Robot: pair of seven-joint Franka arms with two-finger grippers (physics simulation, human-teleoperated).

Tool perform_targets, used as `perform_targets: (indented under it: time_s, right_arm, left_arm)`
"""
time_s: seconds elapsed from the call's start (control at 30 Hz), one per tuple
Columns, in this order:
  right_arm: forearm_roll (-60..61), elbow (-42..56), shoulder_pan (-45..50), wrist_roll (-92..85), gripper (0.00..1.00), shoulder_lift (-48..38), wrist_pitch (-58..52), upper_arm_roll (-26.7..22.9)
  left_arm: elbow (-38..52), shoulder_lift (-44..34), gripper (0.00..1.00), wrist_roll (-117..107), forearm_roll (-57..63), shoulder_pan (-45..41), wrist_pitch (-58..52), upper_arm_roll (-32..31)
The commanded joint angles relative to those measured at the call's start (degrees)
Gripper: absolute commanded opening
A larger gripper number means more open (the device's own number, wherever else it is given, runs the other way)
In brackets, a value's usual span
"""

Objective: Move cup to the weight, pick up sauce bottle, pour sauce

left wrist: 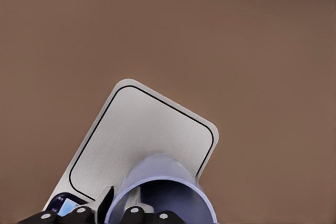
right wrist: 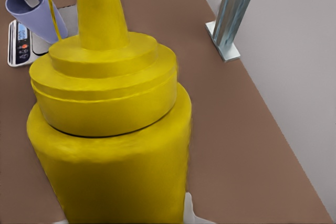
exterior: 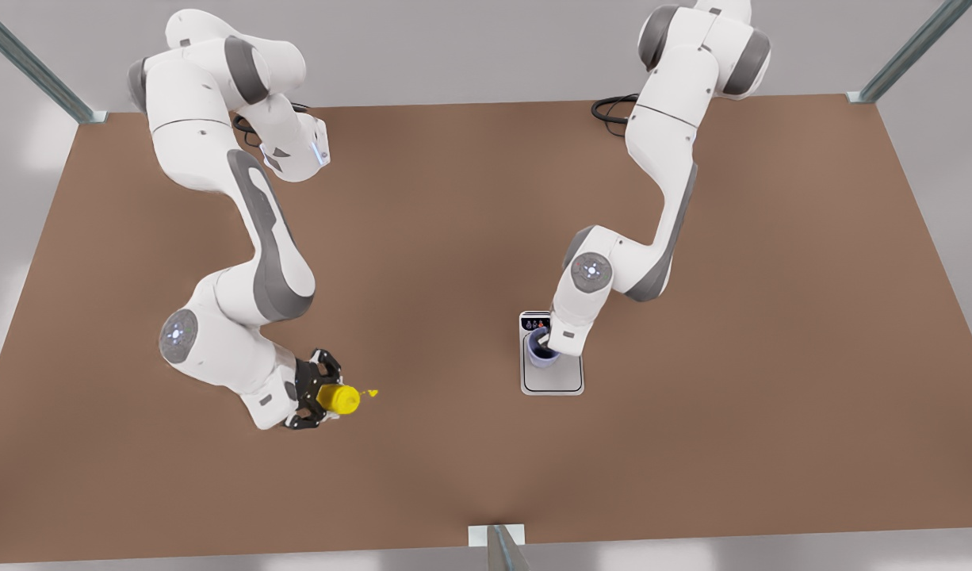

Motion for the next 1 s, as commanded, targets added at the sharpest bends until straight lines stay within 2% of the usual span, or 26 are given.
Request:
perform_targets:
  time_s: [0.0, 0.03, 0.17, 0.27, 0.43, 0.53, 0.57, 0.63, 0.67, 0.7, 0.73, 0.77, 0.8, 0.83, 0.9, 0.97]
  right_arm:
    - [-0.8, 0.0, 0.2, 0.8, 0.54, -0.1, 0.4, 0.0]
    - [-1.6, 0.0, 2.0, 1.5, 0.54, -0.2, 0.5, -0.2]
    - [-14.2, 0.0, 9.2, 13.8, 0.54, -0.2, 3.0, -0.1]
    - [-15.5, 0.0, 11.4, 16.3, 0.54, -0.2, 3.1, -0.3]
    - [-18.2, 0.2, 12.4, 19.5, 0.54, -0.2, 3.8, -0.1]
    - [-22.1, 0.2, 14.4, 22.8, 0.54, 0.0, 3.9, -0.2]
    - [-23.8, 0.3, 15.9, 25.1, 0.54, 0.0, 3.9, -0.3]
    - [-31.4, 0.3, 18.7, 31.5, 0.54, 0.1, 3.9, -0.2]
    - [-35.2, 0.3, 20.3, 33.1, 0.54, 0.2, 3.9, -0.2]
    - [-39.7, 0.3, 21.6, 37.7, 0.54, 0.2, 3.9, -0.3]
    - [-45.2, 0.3, 23.5, 44.0, 0.54, 0.2, 3.7, -0.2]
    - [-51.0, 0.3, 25.3, 51.7, 0.54, 0.2, 3.2, -0.2]
    - [-54.6, 0.2, 27.4, 57.0, 0.54, 0.3, 2.8, -0.3]
    - [-58.0, 0.2, 28.5, 59.8, 0.54, 0.6, 0.7, -0.3]
    - [-67.4, 0.2, 31.5, 66.0, 0.54, 1.7, -4.6, -0.2]
    - [-71.4, 0.2, 32.7, 70.3, 0.54, 3.6, -5.1, -0.2]
  left_arm:
    - [0.1, 0.0, 0.58, 0.0, -0.4, 0.1, -0.1, 0.0]
    - [0.1, 0.0, 0.61, 0.1, -0.4, 0.1, -0.1, 0.0]
    - [0.5, 0.0, 0.62, 0.2, -0.4, 0.1, -0.8, 0.1]
    - [2.1, -0.3, 0.62, 0.3, -0.5, 0.1, -2.2, 0.2]
    - [8.0, -2.1, 0.61, 2.2, -0.4, 0.4, -15.0, 1.5]
    - [8.1, -5.8, 0.61, 13.1, -2.8, 1.0, -21.6, 7.7]
    - [8.0, -7.0, 0.62, 24.4, -7.7, 1.0, -25.9, 15.0]
    - [8.1, -8.1, 0.63, 39.9, -10.6, 1.0, -31.3, 24.9]
    - [8.1, -8.7, 0.85, 46.6, -11.6, 1.0, -34.1, 30.7]
    - [8.1, -8.9, 1.0, 48.8, -11.8, 1.9, -34.9, 34.3]
    - [8.2, -10.9, 1.0, 54.7, -11.5, 12.2, -34.9, 28.1]
    - [8.6, -13.1, 1.0, 57.1, -6.4, 23.3, -35.1, 16.9]
    - [8.2, -14.4, 1.0, 57.1, 1.8, 25.4, -34.6, 11.3]
    - [8.2, -14.6, 1.0, 57.2, 2.8, 29.4, -34.9, 5.6]
    - [6.3, -15.6, 1.0, 57.2, 2.8, 34.3, -35.6, -1.0]
    - [6.5, -14.8, 1.0, 57.3, 2.8, 34.1, -35.6, -0.8]
